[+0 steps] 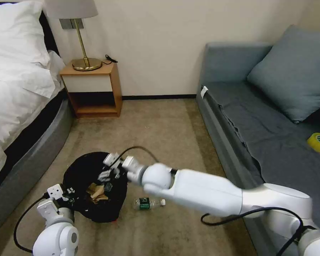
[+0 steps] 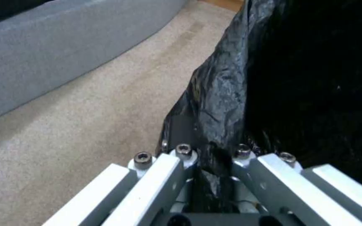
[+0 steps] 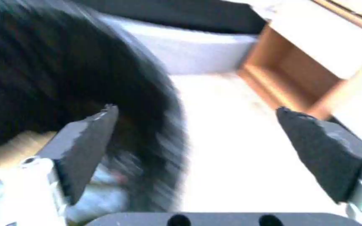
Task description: Pick up the trash bin, then pick up the garbage on the floor and place it into the trash bin.
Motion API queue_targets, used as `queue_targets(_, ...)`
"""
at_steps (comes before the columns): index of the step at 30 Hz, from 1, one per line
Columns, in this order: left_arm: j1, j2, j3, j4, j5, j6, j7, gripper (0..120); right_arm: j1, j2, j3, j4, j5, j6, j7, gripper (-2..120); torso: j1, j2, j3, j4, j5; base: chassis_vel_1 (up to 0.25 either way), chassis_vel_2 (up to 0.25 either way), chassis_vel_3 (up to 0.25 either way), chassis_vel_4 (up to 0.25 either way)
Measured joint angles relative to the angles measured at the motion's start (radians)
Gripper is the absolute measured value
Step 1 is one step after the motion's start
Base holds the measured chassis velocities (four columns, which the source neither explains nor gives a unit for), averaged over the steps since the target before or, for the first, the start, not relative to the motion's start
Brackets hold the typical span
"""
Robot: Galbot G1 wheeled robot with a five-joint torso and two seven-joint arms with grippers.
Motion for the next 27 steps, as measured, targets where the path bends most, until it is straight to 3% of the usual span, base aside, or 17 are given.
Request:
queue_targets(4,-0.001,0.004,-0.008,0.0,-0.007,-0.002,0.0,2,0.039,-0.127,-0.019,-0.055,-0.087,0.012,-0.143,100,0.0,0.0,0.0,-0.0004,0.0001,0.0,0.0,0.0,0.0)
queue_targets(11,-0.002,0.006,-0.014,0.002,-0.012,-0.003,0.0,2,0.057,-0.18,-0.092,-0.087,-0.139,0.015,-0.294,100,0.0,0.0,0.0,-0.0001,0.0,0.0,0.0,0.0,0.0)
queue_targets(19,-0.001,0.005,-0.018,0.005,-0.014,-0.006,0.0,2,0.076,-0.157,-0.222,-0.119,-0.124,0.027,-0.358,100,0.0,0.0,0.0,0.0,-0.0003,0.0,0.0,0.0,0.0)
queue_targets(27,0.004,0.0,-0.019,-0.003,-0.017,-0.007,0.0,2,0.078,-0.052,-0.339,-0.263,-0.121,0.077,-0.381,100,0.0,0.0,0.0,0.0001,-0.0004,0.0,0.0,0.0,0.0)
